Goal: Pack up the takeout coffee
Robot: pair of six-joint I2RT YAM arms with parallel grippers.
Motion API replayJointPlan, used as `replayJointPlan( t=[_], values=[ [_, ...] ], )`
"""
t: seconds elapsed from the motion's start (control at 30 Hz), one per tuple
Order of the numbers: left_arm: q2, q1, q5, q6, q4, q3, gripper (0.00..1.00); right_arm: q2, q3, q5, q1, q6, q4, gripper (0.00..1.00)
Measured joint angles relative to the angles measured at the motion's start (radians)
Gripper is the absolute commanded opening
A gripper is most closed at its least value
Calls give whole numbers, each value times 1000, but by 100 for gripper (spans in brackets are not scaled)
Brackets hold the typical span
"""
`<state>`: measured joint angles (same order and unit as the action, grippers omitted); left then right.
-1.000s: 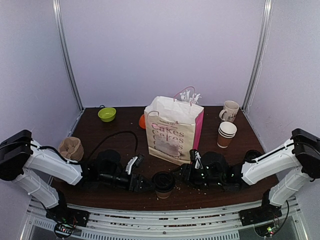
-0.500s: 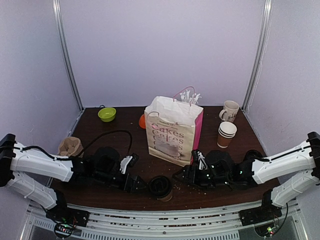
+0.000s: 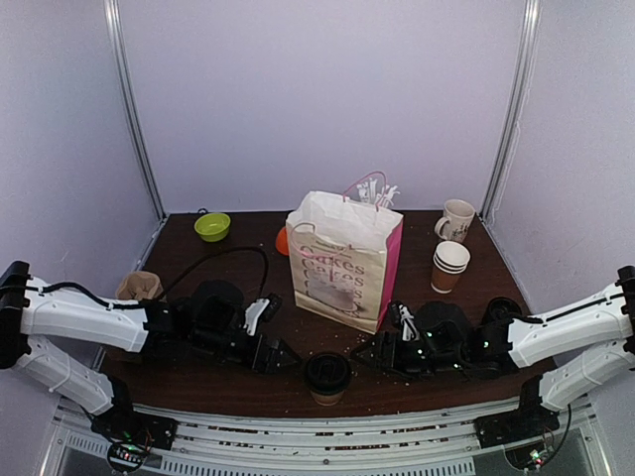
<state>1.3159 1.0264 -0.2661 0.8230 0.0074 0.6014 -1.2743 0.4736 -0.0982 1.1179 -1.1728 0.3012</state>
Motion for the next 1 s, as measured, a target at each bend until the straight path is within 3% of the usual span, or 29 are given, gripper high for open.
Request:
replayJointPlan(
  t=[0.6,1.0],
  values=[
    [9,0,-12,8,68,10,87,-31,23,-23,10,37,54,75],
    [118,0,-73,41,196,3,74,-153,41,-51,10,11,185,69]
  ],
)
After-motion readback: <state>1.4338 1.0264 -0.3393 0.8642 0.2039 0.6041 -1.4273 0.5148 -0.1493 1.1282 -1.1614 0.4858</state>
